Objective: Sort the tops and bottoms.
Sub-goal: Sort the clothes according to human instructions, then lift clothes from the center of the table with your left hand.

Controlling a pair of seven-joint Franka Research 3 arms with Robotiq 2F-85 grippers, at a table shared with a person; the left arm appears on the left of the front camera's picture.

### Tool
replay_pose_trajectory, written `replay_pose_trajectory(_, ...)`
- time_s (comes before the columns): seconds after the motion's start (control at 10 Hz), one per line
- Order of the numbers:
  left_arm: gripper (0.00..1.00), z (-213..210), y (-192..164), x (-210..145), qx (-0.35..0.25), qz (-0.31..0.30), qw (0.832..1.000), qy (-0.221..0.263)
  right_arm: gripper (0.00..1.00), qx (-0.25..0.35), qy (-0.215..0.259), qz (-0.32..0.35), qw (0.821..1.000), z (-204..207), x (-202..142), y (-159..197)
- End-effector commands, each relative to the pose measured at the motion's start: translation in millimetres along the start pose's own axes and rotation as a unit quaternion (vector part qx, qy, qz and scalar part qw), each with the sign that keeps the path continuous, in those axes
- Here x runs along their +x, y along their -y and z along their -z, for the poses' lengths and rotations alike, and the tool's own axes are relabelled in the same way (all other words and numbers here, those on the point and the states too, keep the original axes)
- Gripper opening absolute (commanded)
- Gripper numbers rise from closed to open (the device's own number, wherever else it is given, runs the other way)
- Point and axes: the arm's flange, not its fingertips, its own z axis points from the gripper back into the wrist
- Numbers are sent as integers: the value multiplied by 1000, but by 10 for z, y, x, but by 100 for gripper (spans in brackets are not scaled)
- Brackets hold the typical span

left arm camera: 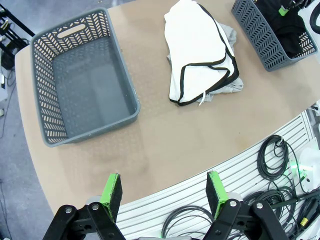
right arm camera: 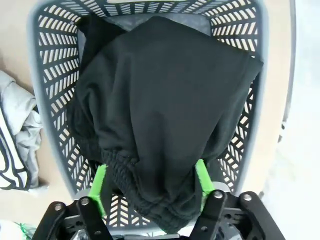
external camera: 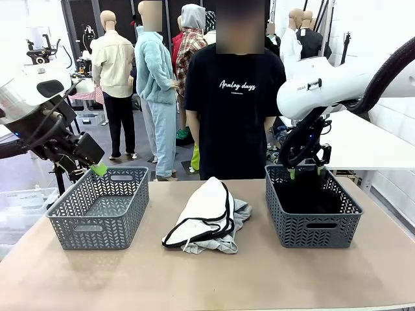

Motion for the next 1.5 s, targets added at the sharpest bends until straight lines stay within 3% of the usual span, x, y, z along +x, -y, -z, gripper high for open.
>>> replay_pose_trajectory(0.0,87,-7,-11,-9,-3,1,1000,-3,100,-5,-5,10,1000,17,-54,-4)
replay_pose_trajectory(0.5,87,-7,-11,-9,-3,1,1000,-3,100,-37,-10,20,999,-91,-79,-119)
replay_pose_trajectory(0.6,87,-7,-11,-9,-3,1,1000,-3,100,-77,-37,34,996,-57,-1,-183)
replay_pose_trajectory(0.7,87,-7,-11,-9,-3,1,1000,-3,100,-14,-6,9,1000,-67,-76,-64)
replay_pose_trajectory(1.4,87,-7,-11,-9,-3,1,1000,-3,100,-14,-6,9,1000,-67,-76,-64)
